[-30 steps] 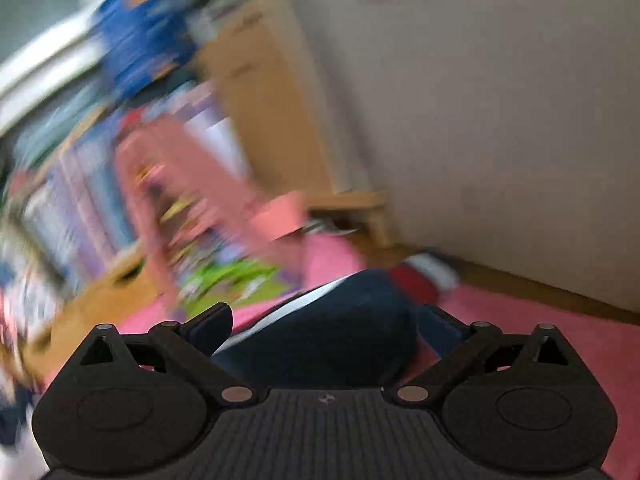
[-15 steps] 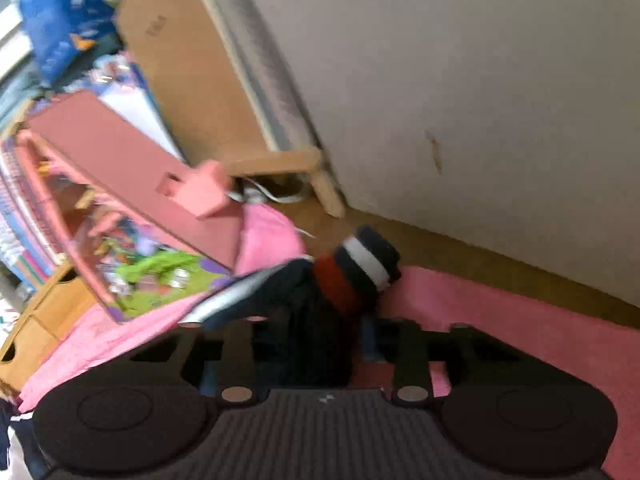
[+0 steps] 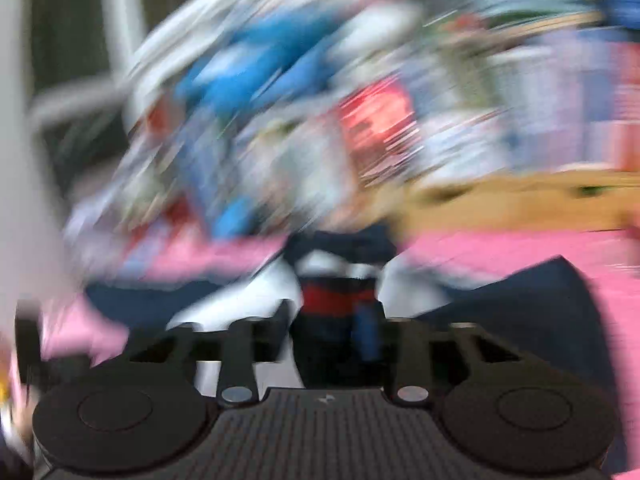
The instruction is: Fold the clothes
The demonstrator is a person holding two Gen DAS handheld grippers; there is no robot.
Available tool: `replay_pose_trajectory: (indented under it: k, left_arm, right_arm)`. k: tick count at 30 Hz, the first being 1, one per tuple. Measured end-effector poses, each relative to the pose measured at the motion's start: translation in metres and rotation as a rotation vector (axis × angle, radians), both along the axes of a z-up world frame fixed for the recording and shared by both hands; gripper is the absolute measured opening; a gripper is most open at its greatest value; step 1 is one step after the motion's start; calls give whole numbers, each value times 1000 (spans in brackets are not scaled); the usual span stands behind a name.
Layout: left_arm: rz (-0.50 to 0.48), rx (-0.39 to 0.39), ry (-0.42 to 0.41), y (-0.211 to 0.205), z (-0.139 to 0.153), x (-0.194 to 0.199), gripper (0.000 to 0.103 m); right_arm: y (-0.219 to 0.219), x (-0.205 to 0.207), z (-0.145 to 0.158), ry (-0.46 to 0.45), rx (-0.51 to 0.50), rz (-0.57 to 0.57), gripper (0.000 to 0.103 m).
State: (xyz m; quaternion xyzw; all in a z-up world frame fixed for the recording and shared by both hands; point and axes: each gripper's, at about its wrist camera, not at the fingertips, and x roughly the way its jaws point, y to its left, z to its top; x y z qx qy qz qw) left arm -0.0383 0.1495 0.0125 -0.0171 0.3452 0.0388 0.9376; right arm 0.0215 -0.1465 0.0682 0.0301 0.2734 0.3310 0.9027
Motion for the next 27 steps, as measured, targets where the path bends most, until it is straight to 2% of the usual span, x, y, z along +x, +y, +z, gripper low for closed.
replay_pose_trajectory:
  k: [1, 3, 5, 8, 11, 13, 15, 17, 18, 19, 20, 21, 23, 24, 27]
  left_arm:
    - [-1, -1, 0, 0, 0, 0, 103]
    - [-2, -4, 0, 1, 0, -1, 103]
    - [-4, -8, 3, 1, 1, -2, 103]
    - [-19, -45, 29, 0, 11, -5, 103]
    - [-122, -197, -8, -7, 33, -15, 103]
    - [-192, -321, 14, -17, 43, -12, 103]
    - [-230, -466, 62, -26, 45, 0, 103]
    - [-213, -549, 92, -33, 40, 17, 102]
    - [-204, -588, 107, -36, 37, 25, 94]
    - [-194, -608, 119, -38, 34, 33, 78]
    - [-184, -629, 131, -40, 30, 41, 67]
    - [-172, -643, 145, -42, 26, 47, 52]
    - [-143, -667, 161, -46, 18, 54, 49]
    - [-139, -672, 157, -47, 16, 55, 46]
    - [-152, -704, 123, -48, 17, 52, 46]
  right_arm:
    - [20, -6, -7, 8, -43, 36, 87]
    - [39, -24, -19, -9, -95, 87, 89]
    - [40, -41, -25, -29, -142, 110, 92]
    - [21, -63, -28, -117, -217, 49, 103]
    - [0, -78, -33, -226, -312, -49, 103]
    - [-12, -81, -42, -270, -377, -119, 103]
    - [-22, -81, -49, -263, -395, -171, 103]
    - [-30, -80, -57, -233, -364, -187, 103]
    - [-32, -80, -59, -222, -354, -189, 103]
    - [-32, -79, -59, -221, -356, -196, 103]
    - [-32, -79, -58, -221, -359, -202, 103]
    - [-32, -78, -58, -221, -363, -205, 103]
    - [-32, -77, -58, -220, -372, -214, 103]
    - [-31, -76, -58, -217, -384, -220, 103]
    - [-30, -74, -59, -210, -403, -221, 103]
